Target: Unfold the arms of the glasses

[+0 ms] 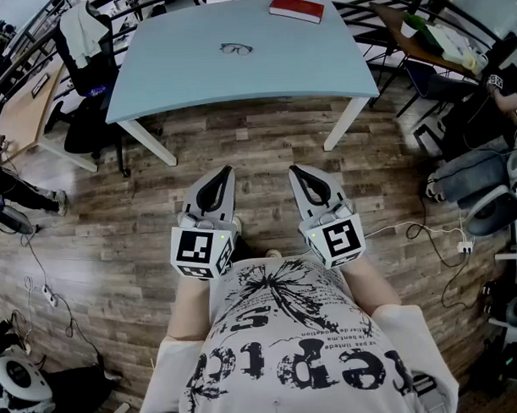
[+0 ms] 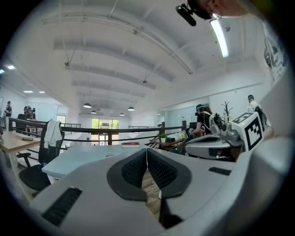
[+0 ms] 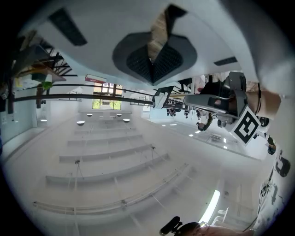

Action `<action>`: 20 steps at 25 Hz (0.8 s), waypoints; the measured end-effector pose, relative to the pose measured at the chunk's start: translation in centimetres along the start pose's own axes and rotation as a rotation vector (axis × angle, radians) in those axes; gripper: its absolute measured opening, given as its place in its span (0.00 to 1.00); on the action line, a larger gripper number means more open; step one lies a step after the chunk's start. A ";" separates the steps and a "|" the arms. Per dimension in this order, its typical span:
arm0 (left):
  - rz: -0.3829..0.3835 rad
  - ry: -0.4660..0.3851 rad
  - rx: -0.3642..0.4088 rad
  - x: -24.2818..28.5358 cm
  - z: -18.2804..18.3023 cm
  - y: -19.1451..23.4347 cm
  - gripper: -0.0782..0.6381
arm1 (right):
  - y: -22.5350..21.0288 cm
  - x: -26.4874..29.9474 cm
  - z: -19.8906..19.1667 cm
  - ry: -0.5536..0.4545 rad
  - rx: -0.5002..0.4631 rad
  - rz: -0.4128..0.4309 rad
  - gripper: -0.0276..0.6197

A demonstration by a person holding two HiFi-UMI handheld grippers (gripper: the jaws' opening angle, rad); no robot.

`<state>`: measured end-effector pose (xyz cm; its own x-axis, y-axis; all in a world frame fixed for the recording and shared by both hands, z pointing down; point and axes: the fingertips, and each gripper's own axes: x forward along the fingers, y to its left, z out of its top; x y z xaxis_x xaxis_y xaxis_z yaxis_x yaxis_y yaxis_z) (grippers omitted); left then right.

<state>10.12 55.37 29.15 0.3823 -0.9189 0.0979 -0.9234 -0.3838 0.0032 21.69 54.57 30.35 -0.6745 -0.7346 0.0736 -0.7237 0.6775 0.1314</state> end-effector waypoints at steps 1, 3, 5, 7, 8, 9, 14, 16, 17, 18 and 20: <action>0.000 -0.003 0.004 0.1 0.1 0.1 0.13 | -0.1 0.1 0.0 0.000 0.000 0.000 0.06; -0.001 -0.006 0.007 0.2 0.3 0.2 0.13 | -0.3 0.4 0.0 0.001 0.001 0.000 0.06; -0.001 -0.007 0.001 0.3 0.2 0.3 0.13 | -0.3 0.4 -0.1 0.003 0.000 0.000 0.06; -0.001 -0.006 -0.009 0.3 0.1 0.4 0.13 | -0.3 0.5 -0.1 0.006 -0.002 0.004 0.05; -0.001 -0.006 -0.012 0.3 0.1 0.5 0.13 | -0.2 0.5 -0.1 0.007 -0.003 0.005 0.05; -0.001 -0.006 -0.014 0.4 0.1 0.6 0.13 | -0.2 0.5 -0.1 0.009 -0.003 0.006 0.05; -0.004 0.004 -0.012 1.0 -0.3 0.6 0.13 | -0.8 0.6 -0.8 0.019 0.022 0.000 0.06; -0.002 0.014 -0.012 1.2 -0.7 0.6 0.13 | -1.0 0.7 -1.1 0.017 0.040 0.004 0.06; 0.000 0.020 -0.011 1.3 -0.9 0.6 0.13 | -1.2 0.8 -1.3 0.018 0.047 0.007 0.06; 0.003 0.027 -0.010 1.5 -1.2 0.8 0.13 | -1.4 1.0 -1.5 0.019 0.053 0.009 0.06; 0.010 0.046 -0.007 1.9 -1.8 1.3 0.13 | -1.7 1.7 -1.9 0.028 0.060 0.009 0.06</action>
<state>9.64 53.27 31.17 0.3711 -0.9175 0.1433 -0.9275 -0.3737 0.0092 22.09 52.11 32.14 -0.6776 -0.7283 0.1018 -0.7254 0.6847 0.0708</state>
